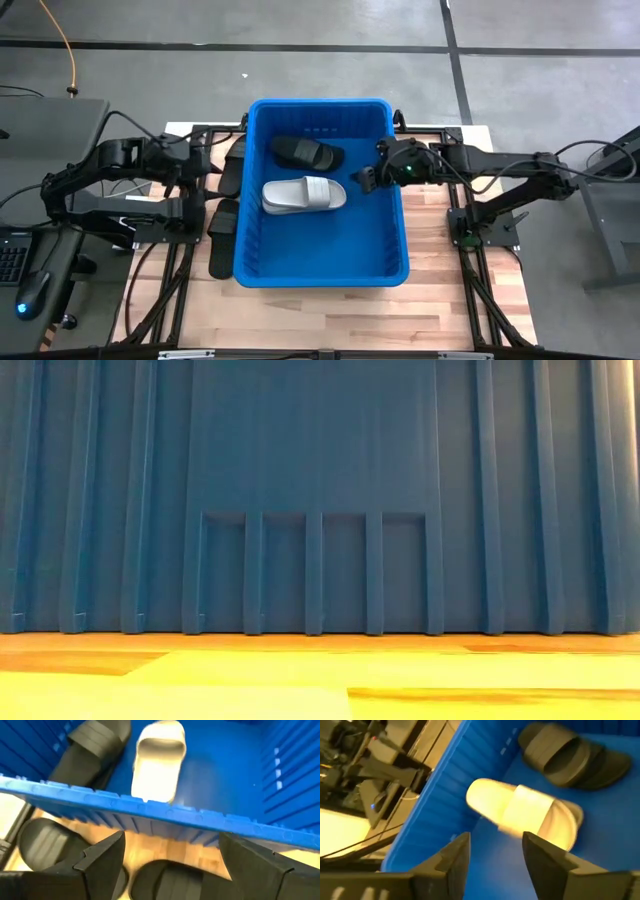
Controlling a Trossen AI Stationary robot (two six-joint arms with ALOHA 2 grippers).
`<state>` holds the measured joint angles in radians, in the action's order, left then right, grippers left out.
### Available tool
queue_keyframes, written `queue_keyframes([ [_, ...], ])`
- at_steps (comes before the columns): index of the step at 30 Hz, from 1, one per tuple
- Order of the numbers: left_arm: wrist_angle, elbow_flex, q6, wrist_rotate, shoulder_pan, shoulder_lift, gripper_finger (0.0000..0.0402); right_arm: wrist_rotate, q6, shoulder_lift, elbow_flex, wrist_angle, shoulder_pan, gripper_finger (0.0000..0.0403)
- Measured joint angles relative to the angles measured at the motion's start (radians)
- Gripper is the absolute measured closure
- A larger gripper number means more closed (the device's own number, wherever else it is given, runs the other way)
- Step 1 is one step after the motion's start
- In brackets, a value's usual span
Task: Pick and place slides into bin
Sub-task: Adjust the blue container
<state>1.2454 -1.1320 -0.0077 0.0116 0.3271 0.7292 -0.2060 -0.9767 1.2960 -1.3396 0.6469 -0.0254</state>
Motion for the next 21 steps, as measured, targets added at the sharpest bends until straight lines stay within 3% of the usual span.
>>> queue_keyframes([
  [3, -0.026, 0.000, -0.002, -0.005, 0.000, 0.000, 0.0092, 0.001, 0.061, 0.021, 0.000, -0.040, -0.026, 0.0277],
  [8, -0.047, 0.000, -0.006, -0.021, 0.000, 0.000, 0.0092, 0.079, 0.173, 0.095, 0.000, -0.141, -0.116, 0.0388],
  [21, -0.049, 0.000, -0.079, -0.019, 0.000, -0.001, 0.0092, 0.421, 0.200, 0.328, 0.000, -0.371, -0.431, 0.0402],
])
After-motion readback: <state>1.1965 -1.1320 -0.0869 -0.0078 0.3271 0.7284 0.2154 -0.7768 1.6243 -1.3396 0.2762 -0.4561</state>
